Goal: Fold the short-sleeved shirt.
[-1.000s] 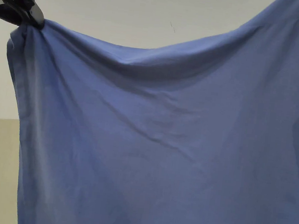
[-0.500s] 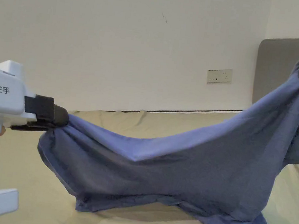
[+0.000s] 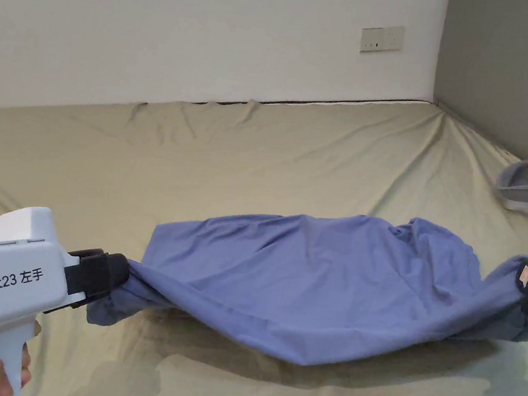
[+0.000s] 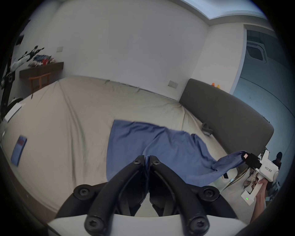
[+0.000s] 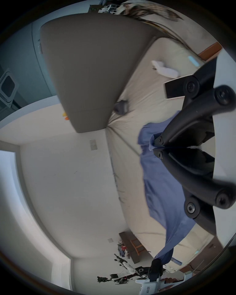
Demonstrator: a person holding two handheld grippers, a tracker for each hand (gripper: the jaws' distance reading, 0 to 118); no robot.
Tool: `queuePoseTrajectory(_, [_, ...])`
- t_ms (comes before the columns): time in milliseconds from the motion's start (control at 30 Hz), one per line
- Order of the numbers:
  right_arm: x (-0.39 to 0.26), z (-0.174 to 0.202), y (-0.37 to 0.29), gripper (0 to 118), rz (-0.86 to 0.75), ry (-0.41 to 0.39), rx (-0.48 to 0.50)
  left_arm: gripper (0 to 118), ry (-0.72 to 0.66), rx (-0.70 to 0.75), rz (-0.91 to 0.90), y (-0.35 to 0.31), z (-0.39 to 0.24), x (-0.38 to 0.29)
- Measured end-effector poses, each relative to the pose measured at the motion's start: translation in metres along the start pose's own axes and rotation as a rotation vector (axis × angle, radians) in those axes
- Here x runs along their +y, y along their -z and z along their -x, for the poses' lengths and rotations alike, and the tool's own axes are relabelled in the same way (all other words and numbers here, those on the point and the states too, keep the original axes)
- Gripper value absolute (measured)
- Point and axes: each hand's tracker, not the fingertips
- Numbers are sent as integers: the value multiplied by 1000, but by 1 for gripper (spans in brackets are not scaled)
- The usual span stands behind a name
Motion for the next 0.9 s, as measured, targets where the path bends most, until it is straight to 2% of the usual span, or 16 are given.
queuePoseTrajectory(33, [-13,-3,-1,0,43,-27,4,3,-18,7,20,-1,5,-14])
queuePoseTrajectory(200, [-56,-10,-7,0,159,-21,-32,3,-107,64,96,5,27,-51])
queuePoseTrajectory(267, [-65,-7,-7,0,197,-84,-81,3,-109,63,112,8,31,-60])
queuePoseTrajectory(400, [-71,-14,-5,1,198,-52,-111,4,-103,75,135,10,30,-66])
queuePoseTrajectory(433, [-70,-14,-5,3,191,-49,-124,9,-100,79,140,11,30,-67])
queuePoseTrajectory(467, [-68,-15,-5,18,190,-45,-130,22,-98,87,148,13,34,-67])
queuePoseTrajectory(500, [-67,-14,-7,63,198,-44,-139,54,-89,106,155,13,33,-66])
queuePoseTrajectory(533, [-64,-12,-5,101,214,-63,-149,84,-78,142,169,14,31,-65])
queuePoseTrajectory(567, [-60,-9,-5,118,226,-96,-166,108,-65,180,185,15,27,-64])
queuePoseTrajectory(600, [-56,-5,-7,111,190,-132,-165,118,-41,214,186,12,23,-62])
queuePoseTrajectory(633, [-48,5,-17,108,56,-184,-195,117,0,243,160,7,17,-59])
queuePoseTrajectory(700, [-37,14,-11,109,153,-87,-121,117,49,209,89,-4,10,-44])
queuePoseTrajectory(767, [-14,20,-25,109,-8,-137,-75,115,76,188,49,-16,-5,-33])
queuePoseTrajectory(833, [-1,29,-32,98,-96,-152,-40,85,88,147,-10,-26,-12,-20])
queuePoseTrajectory(867, [5,33,-34,82,-127,-149,-10,59,102,135,-49,-33,-21,-19])
queuePoseTrajectory(900, [9,35,-35,42,-155,-142,13,23,113,130,-73,-36,-23,-16])
